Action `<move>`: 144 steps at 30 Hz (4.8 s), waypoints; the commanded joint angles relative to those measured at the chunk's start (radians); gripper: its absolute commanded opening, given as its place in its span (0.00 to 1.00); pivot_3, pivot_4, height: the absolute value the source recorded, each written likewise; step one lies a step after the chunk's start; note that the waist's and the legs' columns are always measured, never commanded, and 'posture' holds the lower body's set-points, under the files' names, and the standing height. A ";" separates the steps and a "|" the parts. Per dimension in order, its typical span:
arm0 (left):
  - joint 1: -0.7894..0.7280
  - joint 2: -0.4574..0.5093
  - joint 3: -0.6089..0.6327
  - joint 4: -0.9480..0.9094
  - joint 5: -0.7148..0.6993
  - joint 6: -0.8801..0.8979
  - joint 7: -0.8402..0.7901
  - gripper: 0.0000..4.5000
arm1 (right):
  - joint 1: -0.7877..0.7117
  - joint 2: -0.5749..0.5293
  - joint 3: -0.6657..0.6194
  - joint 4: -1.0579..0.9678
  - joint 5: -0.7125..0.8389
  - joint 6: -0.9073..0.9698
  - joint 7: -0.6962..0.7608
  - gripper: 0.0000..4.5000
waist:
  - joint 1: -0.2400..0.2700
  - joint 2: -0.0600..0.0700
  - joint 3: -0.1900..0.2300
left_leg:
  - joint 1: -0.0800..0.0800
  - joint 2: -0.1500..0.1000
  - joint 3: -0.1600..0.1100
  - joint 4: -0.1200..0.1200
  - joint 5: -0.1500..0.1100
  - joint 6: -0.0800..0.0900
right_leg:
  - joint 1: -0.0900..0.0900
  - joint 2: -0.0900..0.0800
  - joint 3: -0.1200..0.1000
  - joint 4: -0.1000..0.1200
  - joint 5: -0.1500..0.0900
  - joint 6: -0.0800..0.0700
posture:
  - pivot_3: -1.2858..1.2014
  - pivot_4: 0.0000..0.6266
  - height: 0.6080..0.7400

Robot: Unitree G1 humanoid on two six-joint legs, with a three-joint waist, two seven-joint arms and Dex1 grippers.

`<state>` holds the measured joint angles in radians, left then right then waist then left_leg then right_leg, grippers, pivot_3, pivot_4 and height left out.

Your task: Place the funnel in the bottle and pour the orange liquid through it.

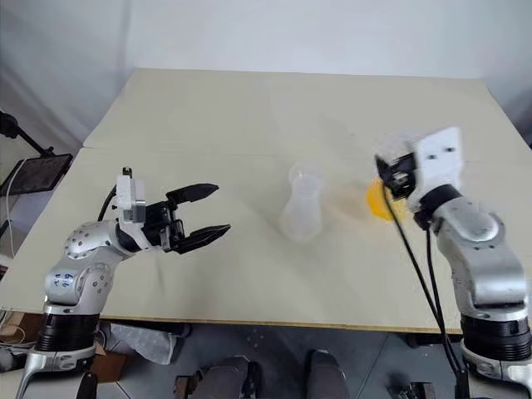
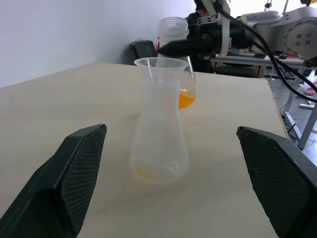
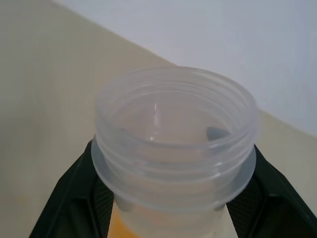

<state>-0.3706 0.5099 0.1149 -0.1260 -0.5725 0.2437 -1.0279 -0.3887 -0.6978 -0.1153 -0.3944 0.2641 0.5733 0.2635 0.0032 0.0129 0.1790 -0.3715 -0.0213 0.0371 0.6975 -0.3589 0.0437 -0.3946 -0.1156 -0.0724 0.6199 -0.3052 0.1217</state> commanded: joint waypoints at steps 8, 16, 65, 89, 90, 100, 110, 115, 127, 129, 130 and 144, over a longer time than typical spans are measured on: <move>-0.034 -0.005 -0.017 0.017 0.007 -0.032 -0.009 1.00 | -0.058 -0.036 0.135 -0.059 -0.325 -0.140 -0.019 0.55 | -0.003 0.000 0.000 | 0.000 -0.001 0.000 0.000 0.000 0.000 | 0.000 0.002 -0.003 0.000 0.000 0.000 | 0.52 0.24 1.00; -0.039 -0.011 -0.023 0.026 0.018 -0.040 -0.008 1.00 | -0.087 -0.036 0.190 -0.029 -0.470 -0.245 0.015 0.55 | -0.003 0.000 0.000 | 0.000 -0.001 0.000 0.000 0.000 0.000 | 0.000 0.002 -0.005 0.000 0.000 0.000 | 0.52 0.24 1.00; -0.027 -0.033 -0.024 0.016 0.023 -0.048 0.017 1.00 | -0.141 -0.017 0.225 0.065 -0.926 -0.611 0.047 0.55 | -0.005 0.000 0.000 | 0.000 0.000 0.000 0.000 0.000 -0.001 | 0.000 0.003 -0.006 0.000 0.000 0.000 | 0.52 0.24 1.00; -0.022 -0.028 -0.016 0.007 0.019 -0.045 0.021 1.00 | -0.142 -0.052 0.220 0.115 -1.059 -0.739 -0.024 0.55 | -0.005 0.000 0.000 | 0.000 0.000 0.000 0.000 0.000 -0.001 | 0.000 0.003 -0.006 0.000 0.000 0.000 | 0.52 0.24 1.00; -0.021 -0.028 -0.016 0.006 0.019 -0.045 0.021 1.00 | -0.142 -0.054 0.220 0.116 -1.064 -0.744 -0.027 0.55 | -0.006 0.000 0.000 | 0.000 0.000 0.000 0.000 0.000 -0.001 | 0.000 0.003 -0.006 0.000 0.000 0.000 | 0.52 0.24 1.00; -0.021 -0.028 -0.018 0.001 0.016 -0.043 0.027 1.00 | -0.137 -0.056 0.216 0.129 -1.083 -0.768 -0.032 0.55 | -0.005 0.000 0.000 | 0.000 0.000 0.000 0.000 0.001 -0.001 | 0.000 0.003 -0.006 -0.001 0.000 0.000 | 0.52 0.24 1.00; -0.021 -0.029 -0.019 -0.002 0.015 -0.042 0.031 1.00 | -0.137 -0.060 0.209 0.145 -1.104 -0.772 -0.040 0.55 | -0.006 0.000 0.000 | 0.000 0.000 0.000 0.000 0.001 -0.001 | 0.000 0.003 -0.006 -0.001 0.000 0.000 | 0.52 0.24 1.00; -0.020 -0.030 -0.020 -0.003 0.015 -0.041 0.031 1.00 | -0.141 -0.063 0.207 0.148 -1.110 -0.774 -0.045 0.55 | -0.006 0.000 0.000 | 0.000 0.000 0.000 0.000 0.001 -0.001 | 0.000 0.003 -0.006 -0.001 0.000 0.000 | 0.52 0.24 1.00; -0.023 -0.030 -0.019 0.003 0.015 -0.043 0.029 1.00 | -0.145 -0.070 0.213 0.156 -1.123 -0.781 -0.050 0.55 | -0.006 0.000 0.000 | 0.000 0.000 0.000 0.000 0.001 -0.001 | 0.000 0.003 -0.006 -0.001 0.000 0.000 | 0.52 0.24 1.00; -0.022 -0.030 -0.019 0.002 0.015 -0.044 0.029 1.00 | -0.144 -0.070 0.214 0.155 -1.123 -0.784 -0.052 0.55 | -0.006 0.000 0.000 | 0.000 0.000 0.000 0.000 0.001 -0.001 | 0.000 0.003 -0.006 -0.001 0.000 0.000 | 0.52 0.24 1.00; -0.022 -0.031 -0.019 0.002 0.015 -0.044 0.030 1.00 | -0.144 -0.071 0.215 0.156 -1.124 -0.785 -0.053 0.55 | -0.006 0.000 0.000 | 0.000 0.000 0.000 0.000 0.001 -0.001 | 0.000 0.003 -0.006 -0.001 0.000 0.000 | 0.52 0.24 1.00; -0.010 -0.038 -0.019 -0.011 0.016 -0.044 0.041 1.00 | -0.165 -0.082 0.215 0.184 -1.127 -0.805 -0.078 0.55 | -0.006 0.000 0.000 | 0.000 0.000 0.000 0.000 0.001 -0.001 | 0.000 0.003 -0.006 -0.001 0.000 0.000 | 0.52 0.24 1.00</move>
<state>-0.3853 0.4756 0.0898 -0.1049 -0.5459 0.2076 -0.9938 -0.5274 -0.7628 0.1453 -0.1909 -0.8632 -0.2216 0.2118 -0.0028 0.0126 0.1792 -0.3715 -0.0210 0.0376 0.6973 -0.3582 0.0425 -0.3943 -0.1123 -0.0784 0.6192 -0.3052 0.1220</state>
